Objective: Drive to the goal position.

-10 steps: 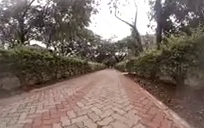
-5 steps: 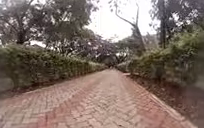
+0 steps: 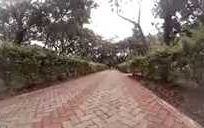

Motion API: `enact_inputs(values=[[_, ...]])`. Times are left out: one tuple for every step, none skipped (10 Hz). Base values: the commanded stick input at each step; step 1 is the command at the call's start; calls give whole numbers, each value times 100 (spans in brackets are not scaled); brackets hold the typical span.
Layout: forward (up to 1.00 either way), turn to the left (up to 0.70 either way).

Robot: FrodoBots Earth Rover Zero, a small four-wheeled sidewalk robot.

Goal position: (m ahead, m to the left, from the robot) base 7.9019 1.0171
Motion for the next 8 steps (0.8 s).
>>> enact_inputs(values=[[70,0],[70,0],[70,0],[70,0],[70,0],[70,0],[70,0],[70,0]])
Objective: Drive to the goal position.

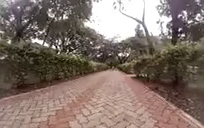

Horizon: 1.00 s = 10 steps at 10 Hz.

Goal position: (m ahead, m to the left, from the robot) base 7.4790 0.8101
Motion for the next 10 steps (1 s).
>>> enact_inputs(values=[[70,0],[70,0],[70,0],[70,0],[70,0],[70,0],[70,0],[70,0],[70,0],[70,0]])
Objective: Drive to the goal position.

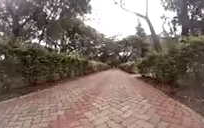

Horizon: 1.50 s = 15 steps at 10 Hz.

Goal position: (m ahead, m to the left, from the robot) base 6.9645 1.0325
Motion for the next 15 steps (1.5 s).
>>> enact_inputs(values=[[70,0],[70,0],[70,0],[70,0],[70,0],[70,0],[70,0],[70,0],[70,0],[70,0],[70,0],[70,-29],[70,-16],[70,0],[70,0]])
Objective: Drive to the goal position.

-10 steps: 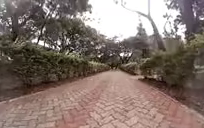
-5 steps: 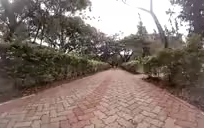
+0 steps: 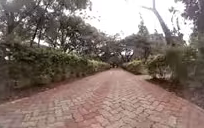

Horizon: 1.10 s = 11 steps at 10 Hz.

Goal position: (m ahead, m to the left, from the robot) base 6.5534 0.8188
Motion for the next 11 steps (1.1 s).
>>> enact_inputs(values=[[70,0],[70,0],[70,-13],[70,-31],[70,-35],[70,-35],[70,0],[70,0],[70,0],[70,0],[70,0]])
